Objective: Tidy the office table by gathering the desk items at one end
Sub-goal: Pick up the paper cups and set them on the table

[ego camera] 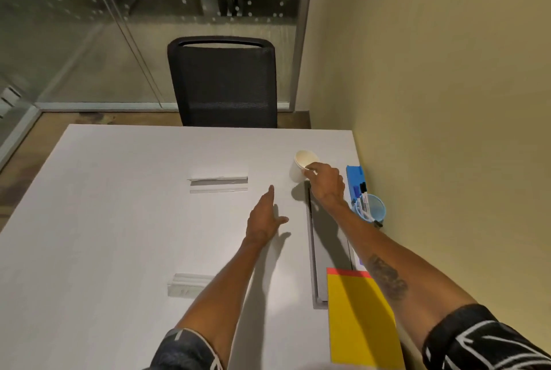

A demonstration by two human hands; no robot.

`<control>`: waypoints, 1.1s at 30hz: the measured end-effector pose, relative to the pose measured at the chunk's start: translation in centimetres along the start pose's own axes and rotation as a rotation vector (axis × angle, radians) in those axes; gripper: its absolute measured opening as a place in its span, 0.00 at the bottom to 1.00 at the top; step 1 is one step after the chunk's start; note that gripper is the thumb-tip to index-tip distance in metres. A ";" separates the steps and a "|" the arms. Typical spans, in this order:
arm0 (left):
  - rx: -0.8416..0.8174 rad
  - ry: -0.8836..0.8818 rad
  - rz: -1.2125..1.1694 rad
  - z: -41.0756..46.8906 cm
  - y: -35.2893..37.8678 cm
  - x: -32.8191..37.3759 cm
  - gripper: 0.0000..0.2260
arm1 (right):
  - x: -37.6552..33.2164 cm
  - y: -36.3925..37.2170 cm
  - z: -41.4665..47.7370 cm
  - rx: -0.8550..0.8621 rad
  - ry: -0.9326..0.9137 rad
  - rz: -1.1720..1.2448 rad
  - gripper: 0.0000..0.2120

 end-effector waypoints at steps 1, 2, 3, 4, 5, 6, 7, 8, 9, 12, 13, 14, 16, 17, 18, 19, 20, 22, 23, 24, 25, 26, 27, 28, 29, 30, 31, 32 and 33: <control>0.022 0.013 -0.023 -0.4 -0.5 0.1 0.45 | -0.1 0.1 -1.0 -0.030 -0.008 0.028 0.16; 0.041 0.026 -0.048 -0.9 -1.0 0.2 0.46 | -0.2 0.2 -2.0 -0.065 -0.017 0.046 0.16; 0.058 0.040 -0.071 -1.3 -1.4 0.2 0.46 | -0.4 0.3 -2.9 -0.100 -0.028 0.054 0.16; 0.074 0.052 -0.090 -1.8 -1.7 0.2 0.47 | -0.6 0.4 -3.8 -0.133 -0.042 0.054 0.16; 0.090 0.061 -0.106 -2.3 -1.9 0.1 0.48 | -0.9 0.5 -4.7 -0.163 -0.061 0.054 0.15; 0.104 0.069 -0.119 -2.8 -2.1 0.0 0.49 | -1.3 0.7 -5.6 -0.191 -0.079 0.058 0.14; 0.114 0.079 -0.128 -3.3 -2.3 -0.2 0.49 | -1.7 0.9 -6.4 -0.212 -0.090 0.071 0.13; 0.124 0.089 -0.133 -3.8 -2.5 -0.4 0.50 | -2.0 1.0 -7.1 -0.227 -0.094 0.089 0.13; 0.133 0.098 -0.136 -4.2 -2.7 -0.6 0.50 | -2.3 1.1 -7.7 -0.236 -0.092 0.112 0.12; 0.175 0.097 -0.161 -5.6 -3.3 -1.2 0.50 | -2.9 1.2 -9.5 -0.273 -0.075 0.200 0.11; 0.197 0.091 -0.162 -6.0 -3.6 -1.2 0.50 | -3.1 1.1 -10.1 -0.298 -0.070 0.223 0.10; 0.218 0.088 -0.160 -6.4 -3.8 -1.2 0.49 | -3.2 1.0 -10.8 -0.324 -0.072 0.235 0.10; 0.247 0.089 -0.157 -7.3 -4.4 -1.1 0.47 | -3.3 0.6 -11.9 -0.358 -0.100 0.256 0.10; 0.256 0.094 -0.154 -7.7 -4.6 -1.1 0.46 | -3.4 0.3 -12.5 -0.369 -0.116 0.270 0.10; 0.262 0.100 -0.151 -8.3 -4.9 -1.0 0.45 | -3.5 -0.1 -13.0 -0.376 -0.132 0.278 0.10; 0.267 0.106 -0.152 -8.8 -5.2 -1.0 0.44 | -3.6 -0.5 -13.5 -0.380 -0.148 0.275 0.11; 0.272 0.112 -0.155 -9.4 -5.4 -0.8 0.43 | -3.7 -0.9 -14.0 -0.382 -0.168 0.265 0.11; 0.282 0.123 -0.149 -10.6 -5.8 -0.5 0.40 | -4.1 -1.9 -15.0 -0.384 -0.211 0.248 0.12; 0.283 0.126 -0.139 -11.2 -6.0 -0.2 0.39 | -4.3 -2.4 -15.4 -0.384 -0.230 0.246 0.12; 0.282 0.127 -0.131 -12.0 -6.1 0.0 0.39 | -4.4 -3.0 -15.9 -0.384 -0.249 0.246 0.12; 0.281 0.130 -0.126 -12.8 -6.2 0.2 0.39 | -4.4 -3.5 -16.4 -0.384 -0.274 0.246 0.13; 0.280 0.134 -0.125 -13.6 -6.3 0.4 0.39 | -4.3 -4.0 -16.9 -0.388 -0.296 0.246 0.14; 0.280 0.138 -0.125 -14.5 -6.3 0.5 0.39 | -4.1 -4.6 -17.4 -0.396 -0.311 0.250 0.14; 0.281 0.140 -0.125 -15.4 -6.2 0.6 0.39 | -4.0 -5.2 -18.1 -0.408 -0.318 0.257 0.14; 0.287 0.141 -0.126 -16.5 -6.0 0.6 0.39 | -3.8 -5.7 -18.9 -0.421 -0.328 0.261 0.14; 0.295 0.138 -0.129 -17.6 -5.8 0.7 0.39 | -3.5 -6.3 -19.7 -0.434 -0.342 0.260 0.15; 0.301 0.135 -0.132 -18.8 -5.6 0.7 0.39 | -3.2 -6.7 -20.6 -0.445 -0.361 0.255 0.17; 0.307 0.130 -0.133 -20.1 -5.3 0.7 0.39 | -2.8 -7.1 -21.5 -0.454 -0.386 0.246 0.18; 0.310 0.124 -0.133 -21.2 -5.0 0.5 0.39 | -2.4 -7.4 -22.4 -0.457 -0.415 0.234 0.18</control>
Point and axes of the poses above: each hand's wrist, its own z-axis towards the middle knuckle, its own y-axis out of the palm, x = y × z, the point moved 1 cm from there along z, towards the middle knuckle, and after that the axes turned 5 degrees about x, right-handed, at the moved point
